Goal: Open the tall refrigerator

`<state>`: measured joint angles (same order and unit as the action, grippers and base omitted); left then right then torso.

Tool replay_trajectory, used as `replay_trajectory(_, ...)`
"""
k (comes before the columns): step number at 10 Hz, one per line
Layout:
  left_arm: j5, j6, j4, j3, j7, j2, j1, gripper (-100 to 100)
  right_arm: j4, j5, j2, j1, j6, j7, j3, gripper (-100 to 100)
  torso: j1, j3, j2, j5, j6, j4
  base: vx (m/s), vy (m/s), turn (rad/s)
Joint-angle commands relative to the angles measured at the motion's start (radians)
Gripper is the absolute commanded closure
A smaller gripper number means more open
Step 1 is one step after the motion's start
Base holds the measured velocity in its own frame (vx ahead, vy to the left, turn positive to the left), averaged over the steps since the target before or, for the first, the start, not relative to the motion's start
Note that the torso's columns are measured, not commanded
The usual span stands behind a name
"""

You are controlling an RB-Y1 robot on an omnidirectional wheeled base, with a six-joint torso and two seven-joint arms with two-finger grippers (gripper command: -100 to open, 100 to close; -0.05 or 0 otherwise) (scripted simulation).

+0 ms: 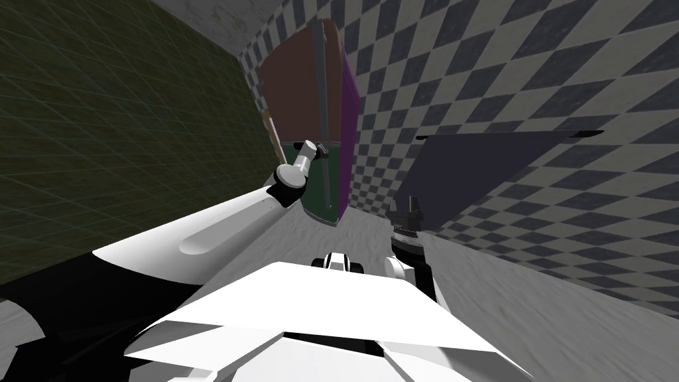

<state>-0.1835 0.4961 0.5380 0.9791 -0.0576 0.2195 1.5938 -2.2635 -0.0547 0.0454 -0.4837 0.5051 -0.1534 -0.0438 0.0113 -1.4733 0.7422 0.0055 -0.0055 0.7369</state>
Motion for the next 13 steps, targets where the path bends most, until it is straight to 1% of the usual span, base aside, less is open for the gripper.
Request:
replay_trajectory(1, -0.035, 0.042, 0.011, 0.018, -0.043, -0.029, 0.01, 100, 0.0, 0.0, 0.0, 0.0, 0.0, 0.0, 0.0, 0, 0.002, -0.002, -0.003, 0.0, -0.001, 0.001, -0.222, 0.375, -0.074)
replay_trajectory(3, -0.069, 0.07, 0.01, 0.033, -0.083, -0.056, 0.026, 100, 0.0, 0.0, 0.0, 0.0, 0.0, 0.0, 0.0, 0, -0.004, -0.005, -0.007, -0.002, 0.0, 0.001, -0.229, 0.369, -0.066)
replay_trajectory(4, -0.069, 0.07, 0.01, 0.033, -0.083, -0.056, 0.026, 100, 0.0, 0.0, 0.0, 0.0, 0.0, 0.0, 0.0, 0, -0.006, -0.005, -0.007, -0.003, 0.002, 0.001, -0.2, 0.312, -0.044)
replay_trajectory(5, -0.086, 0.084, 0.01, 0.041, -0.103, -0.069, 0.034, 100, 0.0, 0.0, 0.0, 0.0, 0.0, 0.0, 0.0, 0, -0.009, -0.006, -0.009, -0.004, 0.001, 0.001, -0.181, 0.331, -0.032)
replay_trajectory(6, -0.103, 0.098, 0.009, 0.048, -0.123, -0.083, 0.042, 100, 0.0, 0.0, 0.0, 0.0, 0.0, 0.0, 0.0, 0, -0.007, -0.007, -0.01, -0.004, 0.001, 0.002, -0.203, 0.399, -0.068)
replay_trajectory(7, -0.103, 0.098, 0.009, 0.048, -0.123, -0.083, 0.042, 100, 0.0, 0.0, 0.0, 0.0, 0.0, 0.0, 0.0, 0, -0.003, -0.005, -0.007, -0.003, 0.002, 0.001, -0.12, 0.257, -0.055)
replay_trajectory(8, -0.12, 0.112, 0.009, 0.056, -0.143, -0.096, 0.05, 100, 0.0, 0.0, 0.0, 0.0, 0.0, 0.0, 0.0, 0, -0.011, -0.007, -0.011, -0.004, 0.001, 0.002, -0.118, 0.271, -0.023)
replay_trajectory(9, -0.136, 0.126, 0.009, 0.063, -0.163, -0.11, 0.058, 100, 0.0, 0.0, 0.0, 0.0, 0.0, 0.0, 0.0, 0, -0.009, -0.007, -0.01, -0.005, 0.002, 0.002, -0.234, 0.303, -0.058)
replay_trajectory(10, -0.124, 0.123, 0.026, 0.058, -0.146, -0.112, 0.049, 100, 0.0, 0.0, 0.0, 0.0, 0.0, 0.0, 0.0, 0, -0.008, -0.002, -0.003, -0.004, 0.004, 0.0, -0.123, 0.129, -0.03)
replay_trajectory(11, -0.14, 0.149, 0.025, 0.07, -0.169, -0.124, 0.055, 100, 0.0, 0.0, 0.0, 0.0, 0.0, 0.0, 0.0, 0, -0.017, -0.004, -0.007, -0.007, 0.004, 0.0, -0.037, 0.178, 0.0)
replay_trajectory(12, -0.154, 0.172, 0.023, 0.082, -0.187, -0.133, 0.061, 100, 0.0, 0.0, 0.0, 0.0, 0.0, 0.0, 0.0, 0, -0.014, -0.008, -0.012, -0.007, 0.007, -0.002, -0.088, 0.317, -0.056)
replay_trajectory(13, -0.154, 0.172, 0.023, 0.082, -0.187, -0.133, 0.061, 100, 0.0, 0.0, 0.0, 0.0, 0.0, 0.0, 0.0, 0, -0.008, -0.007, -0.01, -0.005, 0.007, -0.003, -0.058, 0.305, -0.06)
